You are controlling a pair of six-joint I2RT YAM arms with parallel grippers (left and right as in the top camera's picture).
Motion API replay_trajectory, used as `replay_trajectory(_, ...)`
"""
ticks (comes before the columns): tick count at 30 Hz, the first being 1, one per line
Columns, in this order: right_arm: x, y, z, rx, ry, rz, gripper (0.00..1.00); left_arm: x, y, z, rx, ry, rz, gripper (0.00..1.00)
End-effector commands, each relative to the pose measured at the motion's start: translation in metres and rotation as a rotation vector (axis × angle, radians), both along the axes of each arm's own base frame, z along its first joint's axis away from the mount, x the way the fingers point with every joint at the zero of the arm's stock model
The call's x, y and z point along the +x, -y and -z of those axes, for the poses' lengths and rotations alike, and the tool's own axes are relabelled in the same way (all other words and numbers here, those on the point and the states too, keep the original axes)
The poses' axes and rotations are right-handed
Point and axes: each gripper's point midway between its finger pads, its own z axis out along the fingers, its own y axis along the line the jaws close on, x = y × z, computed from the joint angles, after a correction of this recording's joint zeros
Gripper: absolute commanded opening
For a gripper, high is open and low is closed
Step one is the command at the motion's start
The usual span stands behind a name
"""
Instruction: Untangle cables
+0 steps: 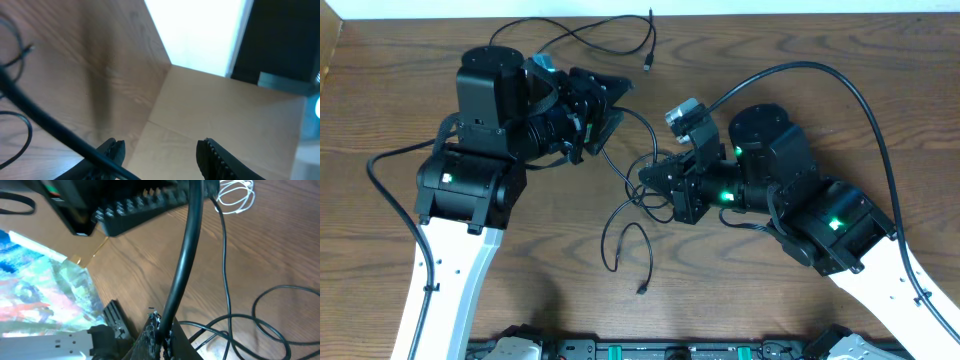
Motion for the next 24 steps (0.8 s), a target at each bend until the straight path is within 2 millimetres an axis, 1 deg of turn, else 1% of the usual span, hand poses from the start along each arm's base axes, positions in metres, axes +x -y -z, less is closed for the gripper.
replay_trajectory(1,0.0018,0.0011,-0.0009,-0.012,0.029,0.006,0.01,-0.0061,0.0090,-0.0104,-0.043,0.018,0.061,0.52)
replay_trajectory(7,0.0055,0.0035,0.0009,-0.025,0.031,0.031,0.01,-0.0074,0.0103,-0.0112,-0.064,-0.003,0.060,0.49)
replay_trajectory(9,0.0056,0.0035,0.0007,-0.024,0.032,0.031,0.01,-0.0074,0.0103,-0.0112,-0.064,-0.003,0.060,0.46)
replay_trajectory(12,0.0060,0.0038,0.0010,-0.026,0.032,0.034,0.01,-0.0073,0.0102,-0.0112,-0.064,-0.003,0.059,0.38)
replay_trajectory(14,0.0060,0.0038,0.0009,-0.026,0.032,0.034,0.01,-0.0070,0.0096,-0.0112,-0.064,-0.003,0.058,0.35)
replay_trajectory(24,0.0047,0.0030,0.0006,-0.017,0.017,0.033,0.01,-0.0069,0.0096,-0.0112,-0.064,-0.003,0.057,0.33)
